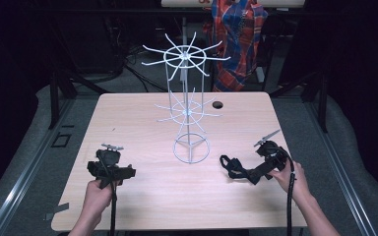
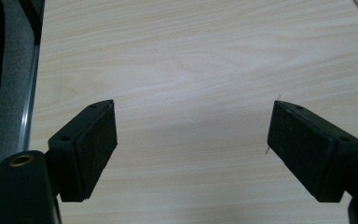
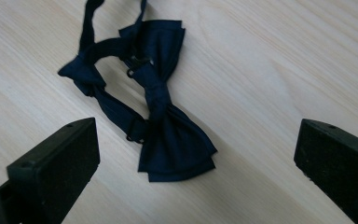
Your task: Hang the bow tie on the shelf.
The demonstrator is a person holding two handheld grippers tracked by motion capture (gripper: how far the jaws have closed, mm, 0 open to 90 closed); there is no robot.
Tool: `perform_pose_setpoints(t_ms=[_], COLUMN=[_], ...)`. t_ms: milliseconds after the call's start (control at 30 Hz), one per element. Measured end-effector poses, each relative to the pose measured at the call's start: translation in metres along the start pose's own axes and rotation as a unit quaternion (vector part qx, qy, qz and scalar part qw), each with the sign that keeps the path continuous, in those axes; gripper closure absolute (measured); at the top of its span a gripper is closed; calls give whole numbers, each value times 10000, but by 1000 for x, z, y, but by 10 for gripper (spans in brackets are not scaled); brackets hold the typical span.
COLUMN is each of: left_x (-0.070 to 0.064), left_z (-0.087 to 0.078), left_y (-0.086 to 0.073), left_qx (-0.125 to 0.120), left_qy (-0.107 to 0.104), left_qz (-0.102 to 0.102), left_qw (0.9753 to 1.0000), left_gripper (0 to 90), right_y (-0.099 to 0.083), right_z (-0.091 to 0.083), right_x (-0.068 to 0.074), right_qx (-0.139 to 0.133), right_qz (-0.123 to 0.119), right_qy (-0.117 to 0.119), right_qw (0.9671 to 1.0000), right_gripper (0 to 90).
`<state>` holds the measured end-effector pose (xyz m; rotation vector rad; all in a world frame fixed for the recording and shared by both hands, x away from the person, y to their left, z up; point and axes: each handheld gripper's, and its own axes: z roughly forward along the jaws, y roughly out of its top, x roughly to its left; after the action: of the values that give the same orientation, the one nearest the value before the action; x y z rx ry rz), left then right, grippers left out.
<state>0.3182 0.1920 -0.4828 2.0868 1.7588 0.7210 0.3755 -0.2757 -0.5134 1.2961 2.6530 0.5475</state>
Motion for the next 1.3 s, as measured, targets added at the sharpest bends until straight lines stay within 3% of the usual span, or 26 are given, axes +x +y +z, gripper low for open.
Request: perform_pose_setpoints(t_ms=[133,367,600,633,933,1100,1300], left_x=[0,0,-1,0,0,0,0], left_z=[0,0,0,0,0,0,0], left_y=[0,0,0,0,0,0,0], left_qx=[4,7,24,18,13,9,18], left_qy=[8,4,15,22,19,17,43], left_qz=[1,16,29,26,26,16,15], left_qw=[10000,10000,10000,10000,10000,10000,10000], left_gripper=[161,161,161,161,162,162,162], right_y=[7,13,14,15,19,20,20], right_z=[8,14,22,22,31,33,38], right_x=[6,8,3,2,11,15,20], right_qx=[75,74,-83,28,91,344,411], right_qz=[-83,-136,113,39,-85,-258,-390], right_qy=[2,17,65,62,11,-23,-52], right_qw=[9999,9999,9999,10000,9999,9991,9984], right_gripper=[20,143,269,287,450,488,572])
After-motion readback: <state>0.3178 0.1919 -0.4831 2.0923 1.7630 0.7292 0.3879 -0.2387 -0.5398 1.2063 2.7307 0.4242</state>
